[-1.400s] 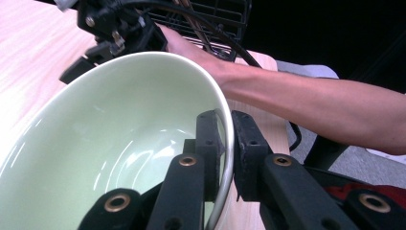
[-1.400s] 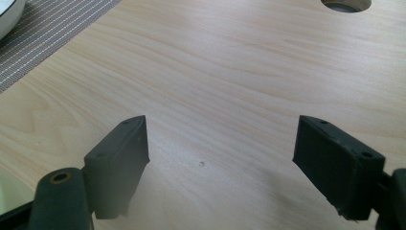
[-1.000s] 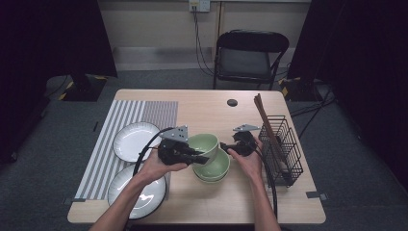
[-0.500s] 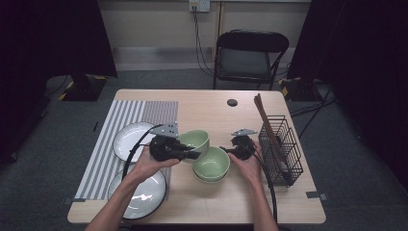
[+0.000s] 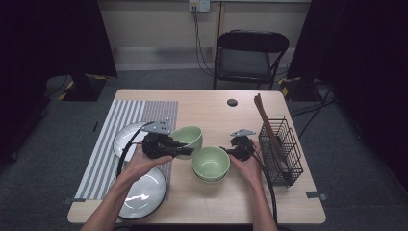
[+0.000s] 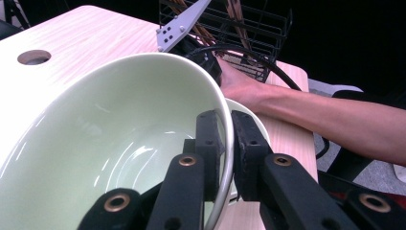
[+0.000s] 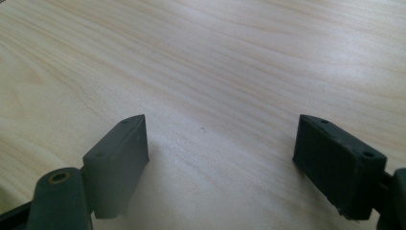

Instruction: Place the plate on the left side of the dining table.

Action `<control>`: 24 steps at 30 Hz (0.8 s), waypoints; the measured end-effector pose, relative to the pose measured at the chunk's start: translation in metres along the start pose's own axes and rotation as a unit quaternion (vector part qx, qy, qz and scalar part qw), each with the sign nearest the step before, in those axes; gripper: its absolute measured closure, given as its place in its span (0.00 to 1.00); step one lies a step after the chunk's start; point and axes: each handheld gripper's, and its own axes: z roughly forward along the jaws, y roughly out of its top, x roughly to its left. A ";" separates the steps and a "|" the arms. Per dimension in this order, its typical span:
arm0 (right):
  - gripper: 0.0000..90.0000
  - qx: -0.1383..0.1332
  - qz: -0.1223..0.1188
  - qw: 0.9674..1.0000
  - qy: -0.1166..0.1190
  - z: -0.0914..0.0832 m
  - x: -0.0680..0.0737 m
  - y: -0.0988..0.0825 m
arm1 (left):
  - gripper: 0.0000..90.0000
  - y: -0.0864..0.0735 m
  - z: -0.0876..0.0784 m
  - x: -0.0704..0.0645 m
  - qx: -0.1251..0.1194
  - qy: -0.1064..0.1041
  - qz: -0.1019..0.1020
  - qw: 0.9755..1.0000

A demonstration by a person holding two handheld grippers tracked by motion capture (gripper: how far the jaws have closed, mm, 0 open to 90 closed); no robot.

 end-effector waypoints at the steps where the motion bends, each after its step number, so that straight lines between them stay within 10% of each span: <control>1: 0.20 0.000 0.000 1.000 0.000 0.000 0.000 0.000 | 0.92 0.000 -0.001 0.001 0.000 0.002 -0.001 1.000; 24: 0.20 0.000 -0.001 1.000 -0.001 0.000 0.000 0.000 | 0.92 -0.015 -0.042 0.022 -0.026 0.066 -0.039 0.997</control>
